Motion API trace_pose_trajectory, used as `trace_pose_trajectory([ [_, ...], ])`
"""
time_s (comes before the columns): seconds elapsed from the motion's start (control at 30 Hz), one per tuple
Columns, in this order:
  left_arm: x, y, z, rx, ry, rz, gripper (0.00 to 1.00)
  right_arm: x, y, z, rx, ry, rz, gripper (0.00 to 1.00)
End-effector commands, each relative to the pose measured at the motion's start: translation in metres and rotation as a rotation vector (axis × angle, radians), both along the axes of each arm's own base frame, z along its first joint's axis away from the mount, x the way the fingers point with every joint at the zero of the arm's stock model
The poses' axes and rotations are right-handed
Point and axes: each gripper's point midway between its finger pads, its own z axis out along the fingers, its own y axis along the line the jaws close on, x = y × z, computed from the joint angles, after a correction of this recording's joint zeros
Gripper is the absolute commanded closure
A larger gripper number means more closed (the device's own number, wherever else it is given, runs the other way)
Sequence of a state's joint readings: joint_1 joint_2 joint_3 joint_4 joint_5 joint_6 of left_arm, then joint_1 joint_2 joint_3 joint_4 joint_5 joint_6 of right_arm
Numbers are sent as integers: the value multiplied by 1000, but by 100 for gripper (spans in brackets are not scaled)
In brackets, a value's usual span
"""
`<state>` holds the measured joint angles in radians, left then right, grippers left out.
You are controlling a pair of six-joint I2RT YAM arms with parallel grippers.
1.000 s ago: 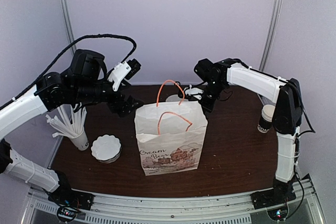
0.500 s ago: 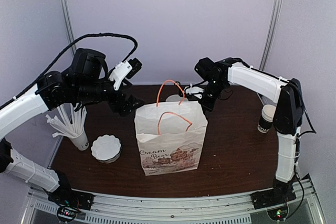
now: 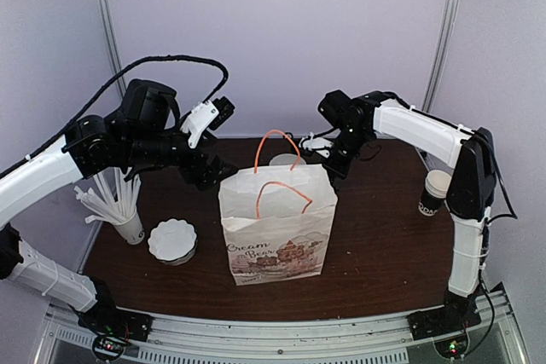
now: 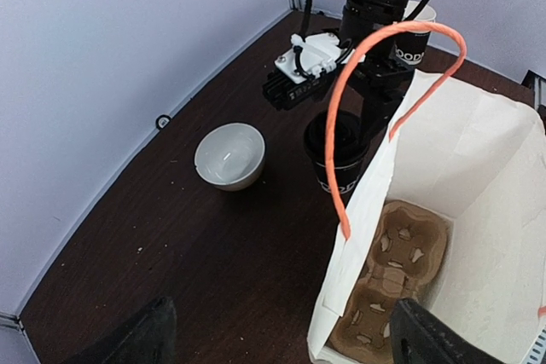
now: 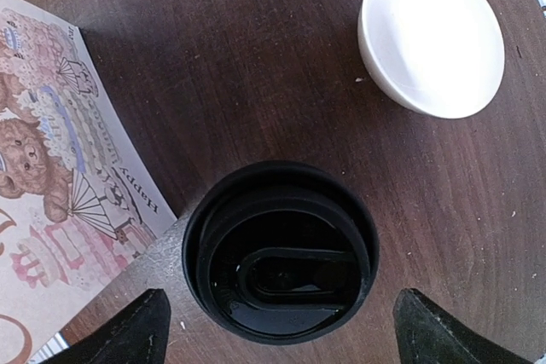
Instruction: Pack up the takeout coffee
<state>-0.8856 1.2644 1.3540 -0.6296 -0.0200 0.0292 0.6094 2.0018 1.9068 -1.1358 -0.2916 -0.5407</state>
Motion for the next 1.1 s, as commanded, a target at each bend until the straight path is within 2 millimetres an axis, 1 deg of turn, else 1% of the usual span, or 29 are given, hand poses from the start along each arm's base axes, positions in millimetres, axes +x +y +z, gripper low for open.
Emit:
trace_pose_trajectory([
  [0.0, 1, -7, 20, -56, -23, -11, 9, 6, 1, -8, -24, 2, -24, 5],
  [0.13, 1, -7, 18, -55, -20, -10, 9, 3, 2, -15, -30, 30, -14, 5],
  [0.33, 2, -7, 17, -54, -19, -8, 9, 1, 2, -21, -36, 46, -8, 5],
  [0.57, 2, -9, 15, -50, -14, -12, 9, 3, 1, -29, -75, 38, -13, 9],
  [0.7, 2, -9, 14, -50, -13, -12, 9, 5, -1, -30, -85, 32, -24, 15],
  [0.77, 2, -9, 14, -49, -12, -12, 9, 4, -1, -27, -82, 30, -25, 19],
  [0.87, 2, -8, 15, -51, -14, -12, 9, 2, -3, -16, -71, 20, -35, 23],
  [1.07, 2, -9, 16, -51, -20, -14, 9, -3, -16, 18, -63, -43, -52, 25],
])
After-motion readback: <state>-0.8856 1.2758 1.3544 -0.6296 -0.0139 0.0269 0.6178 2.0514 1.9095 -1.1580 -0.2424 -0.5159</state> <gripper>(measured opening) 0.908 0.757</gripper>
